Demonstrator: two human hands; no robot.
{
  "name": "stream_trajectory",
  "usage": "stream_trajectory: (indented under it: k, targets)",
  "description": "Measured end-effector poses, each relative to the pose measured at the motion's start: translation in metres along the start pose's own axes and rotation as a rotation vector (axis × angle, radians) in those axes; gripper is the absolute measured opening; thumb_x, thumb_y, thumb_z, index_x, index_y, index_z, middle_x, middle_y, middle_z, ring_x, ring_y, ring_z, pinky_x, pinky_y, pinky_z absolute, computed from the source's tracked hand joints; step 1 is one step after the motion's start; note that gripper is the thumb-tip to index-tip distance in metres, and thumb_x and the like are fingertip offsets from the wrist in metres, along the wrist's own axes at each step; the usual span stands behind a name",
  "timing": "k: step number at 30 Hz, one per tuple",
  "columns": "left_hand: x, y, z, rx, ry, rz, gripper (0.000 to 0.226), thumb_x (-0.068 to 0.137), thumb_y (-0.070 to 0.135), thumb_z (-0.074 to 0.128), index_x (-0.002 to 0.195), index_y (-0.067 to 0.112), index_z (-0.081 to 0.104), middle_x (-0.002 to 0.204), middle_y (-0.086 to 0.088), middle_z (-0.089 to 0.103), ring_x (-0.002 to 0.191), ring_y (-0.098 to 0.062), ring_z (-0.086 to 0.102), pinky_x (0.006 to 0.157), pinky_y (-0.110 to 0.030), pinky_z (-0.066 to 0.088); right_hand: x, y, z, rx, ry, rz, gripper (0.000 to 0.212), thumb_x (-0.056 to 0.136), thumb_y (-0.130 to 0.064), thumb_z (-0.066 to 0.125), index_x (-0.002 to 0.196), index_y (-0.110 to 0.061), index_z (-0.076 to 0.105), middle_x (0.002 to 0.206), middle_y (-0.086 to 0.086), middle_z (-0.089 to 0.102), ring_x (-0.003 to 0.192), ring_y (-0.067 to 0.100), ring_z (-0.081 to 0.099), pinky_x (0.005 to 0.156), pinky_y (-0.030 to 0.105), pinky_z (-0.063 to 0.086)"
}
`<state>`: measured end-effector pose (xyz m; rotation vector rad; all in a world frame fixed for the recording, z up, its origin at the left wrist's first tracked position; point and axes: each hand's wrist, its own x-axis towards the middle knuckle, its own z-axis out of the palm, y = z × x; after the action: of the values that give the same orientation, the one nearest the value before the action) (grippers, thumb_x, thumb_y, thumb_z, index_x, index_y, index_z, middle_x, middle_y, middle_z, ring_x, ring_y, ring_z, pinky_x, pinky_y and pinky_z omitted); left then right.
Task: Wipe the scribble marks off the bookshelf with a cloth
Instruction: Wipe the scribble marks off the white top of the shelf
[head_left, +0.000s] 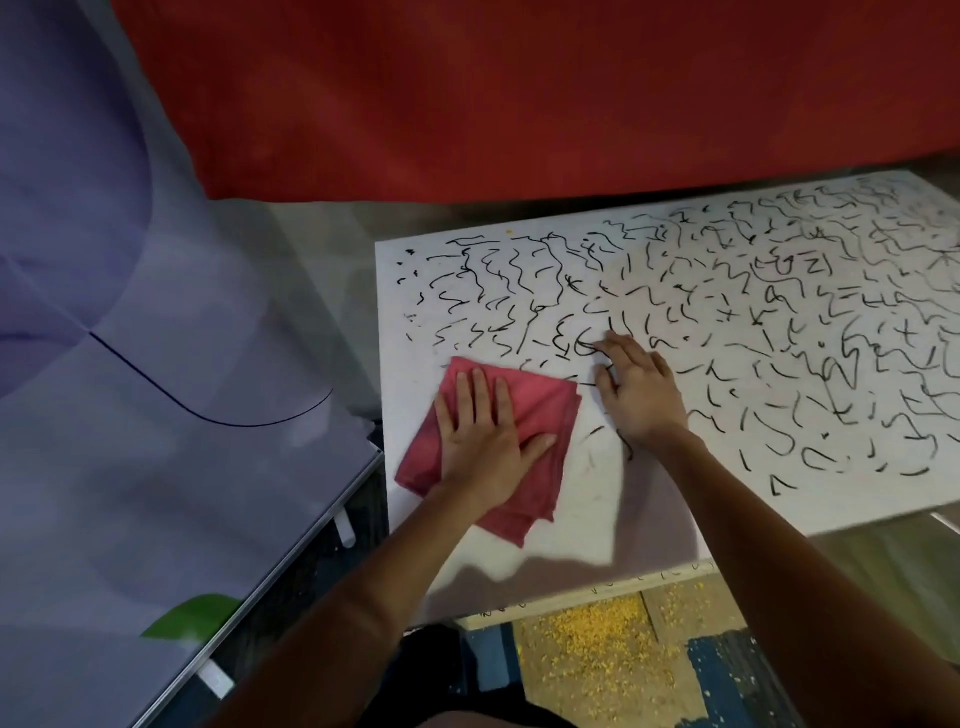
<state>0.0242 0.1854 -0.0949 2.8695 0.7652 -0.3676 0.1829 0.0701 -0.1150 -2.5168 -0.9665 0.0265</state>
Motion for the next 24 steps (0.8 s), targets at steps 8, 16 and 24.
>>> stream_trajectory:
  k: [8, 16, 24]
  targets:
    - [-0.021, -0.023, 0.005, 0.100, -0.053, 0.209, 0.096, 0.079, 0.074, -0.003, 0.151, 0.013, -0.013, 0.155, -0.013, -0.025, 0.141, -0.027, -0.027, 0.112, -0.048, -0.017, 0.000, 0.001, -0.003, -0.020, -0.031, 0.023, 0.041, 0.100, -0.025, 0.039, 0.141, -0.020, 0.044, 0.152, -0.004, 0.034, 0.142, 0.013, 0.025, 0.115, 0.032, 0.011]
    - [-0.020, 0.009, 0.017, 0.093, 0.000, 0.160, 0.096, 0.083, 0.069, -0.010, 0.153, 0.006, 0.002, 0.157, -0.026, -0.003, 0.144, -0.044, -0.004, 0.111, -0.061, -0.004, -0.002, -0.004, -0.005, -0.006, -0.029, 0.057, 0.052, 0.091, -0.036, 0.030, 0.137, -0.020, 0.048, 0.151, -0.004, 0.037, 0.140, 0.014, 0.030, 0.114, 0.033, 0.014]
    - [0.000, -0.038, 0.002, 0.043, 0.004, 0.182, 0.128, 0.045, 0.087, -0.031, 0.150, 0.014, -0.019, 0.152, -0.012, -0.031, 0.142, -0.025, -0.028, 0.112, -0.046, -0.017, -0.004, 0.001, -0.003, 0.023, -0.019, 0.045, 0.040, 0.100, -0.024, 0.041, 0.139, -0.018, 0.046, 0.152, -0.005, 0.035, 0.141, 0.013, 0.027, 0.115, 0.030, 0.011]
